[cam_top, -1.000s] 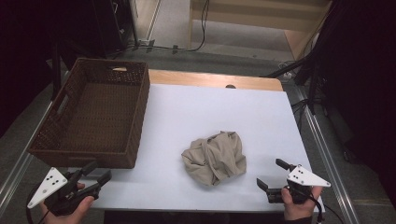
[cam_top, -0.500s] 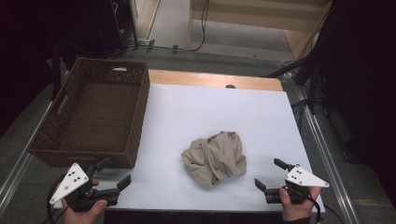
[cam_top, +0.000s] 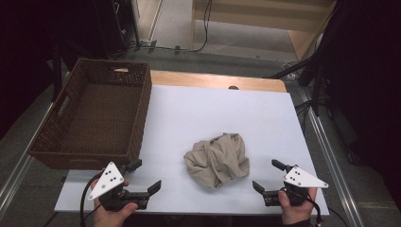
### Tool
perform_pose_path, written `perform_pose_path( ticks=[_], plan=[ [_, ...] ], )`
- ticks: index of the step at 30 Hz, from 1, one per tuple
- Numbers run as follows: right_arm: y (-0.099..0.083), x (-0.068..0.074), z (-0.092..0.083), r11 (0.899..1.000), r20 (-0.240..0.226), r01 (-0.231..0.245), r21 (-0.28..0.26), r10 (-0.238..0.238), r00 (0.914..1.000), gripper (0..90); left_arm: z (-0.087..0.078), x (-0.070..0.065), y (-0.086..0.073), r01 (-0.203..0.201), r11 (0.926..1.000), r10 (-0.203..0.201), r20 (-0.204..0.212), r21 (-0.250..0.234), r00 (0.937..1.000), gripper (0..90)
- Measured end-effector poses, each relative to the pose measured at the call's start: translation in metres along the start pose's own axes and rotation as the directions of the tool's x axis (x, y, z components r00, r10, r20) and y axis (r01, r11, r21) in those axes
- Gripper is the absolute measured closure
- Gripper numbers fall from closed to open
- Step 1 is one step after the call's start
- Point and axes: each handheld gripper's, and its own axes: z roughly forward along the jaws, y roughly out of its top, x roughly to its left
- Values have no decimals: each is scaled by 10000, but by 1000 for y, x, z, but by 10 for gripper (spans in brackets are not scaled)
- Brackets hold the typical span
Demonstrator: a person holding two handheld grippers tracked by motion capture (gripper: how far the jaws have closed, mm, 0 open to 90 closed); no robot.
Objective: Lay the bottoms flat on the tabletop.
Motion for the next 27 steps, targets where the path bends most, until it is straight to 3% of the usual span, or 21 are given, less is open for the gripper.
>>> perform_pose_path(
  ticks=[4,12,16,19,20,26,27],
  plan=[
    [6,4,4,10000,-107,66,-55,-67,9999,0,16,-9,2,-72,9997,61,486,217,9988,14],
    [24,8,10,9993,-26,-57,-380,56,10000,0,42,-20,3,-213,9986,173,811,484,9966,0],
    [31,14,19,9996,6,-28,-273,28,10000,0,60,-19,4,-53,9976,-10,921,684,9957,0],
    [40,21,31,9999,-58,154,-14,-154,9999,0,84,-14,5,70,9946,-148,745,1038,9971,0],
    [40,21,31,9999,-58,154,-14,-154,9999,0,84,-14,5,70,9946,-148,745,1038,9971,0],
    [52,28,49,10000,-486,54,-1,-54,9988,0,121,-6,2,173,9867,-303,784,1619,9965,0],
    [53,32,55,10000,-644,33,-22,-34,9979,0,130,-5,-3,130,9809,-297,839,1939,9960,7]
  ],
)
